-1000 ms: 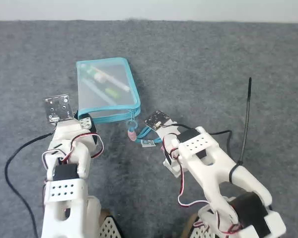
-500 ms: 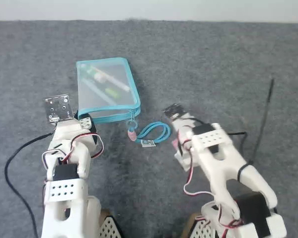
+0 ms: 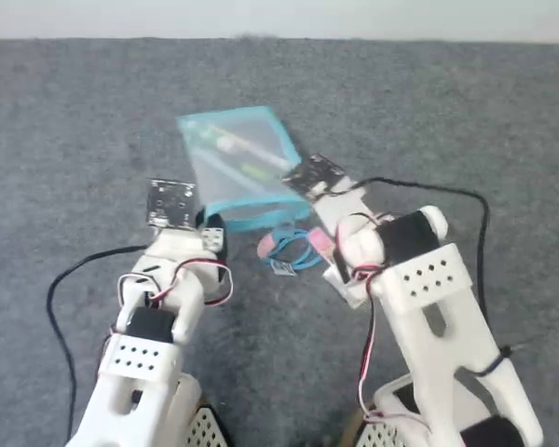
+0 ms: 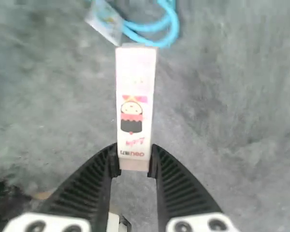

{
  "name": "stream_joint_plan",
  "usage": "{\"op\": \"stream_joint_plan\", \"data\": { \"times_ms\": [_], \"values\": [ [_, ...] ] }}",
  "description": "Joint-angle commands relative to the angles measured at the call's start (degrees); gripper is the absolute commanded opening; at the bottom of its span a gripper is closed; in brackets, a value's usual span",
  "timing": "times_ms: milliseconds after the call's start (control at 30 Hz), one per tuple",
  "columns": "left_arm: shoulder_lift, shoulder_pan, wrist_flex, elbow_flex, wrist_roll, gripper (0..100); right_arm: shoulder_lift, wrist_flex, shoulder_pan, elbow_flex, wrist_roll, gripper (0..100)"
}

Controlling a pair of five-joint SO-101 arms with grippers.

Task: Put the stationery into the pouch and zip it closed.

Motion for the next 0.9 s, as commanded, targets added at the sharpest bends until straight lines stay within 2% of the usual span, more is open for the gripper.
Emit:
{"op": "stream_joint_plan", "data": {
  "times_ms": [0, 300, 867],
  "values": [
    [-1.32, 2.29, -2.02, -0.57, -1.76, 1, 1.71, 3.74, -6.29, -9.49, -2.02, 0.6],
    [-1.32, 1.93, -1.85, -0.48, -2.11, 1, 26.42, 8.04, -8.04, -27.25, -5.19, 0.6],
    [-1.32, 2.37, -1.76, -0.48, -2.20, 1, 47.78, 8.31, -7.60, -48.09, -7.91, 0.6]
  ]
}}
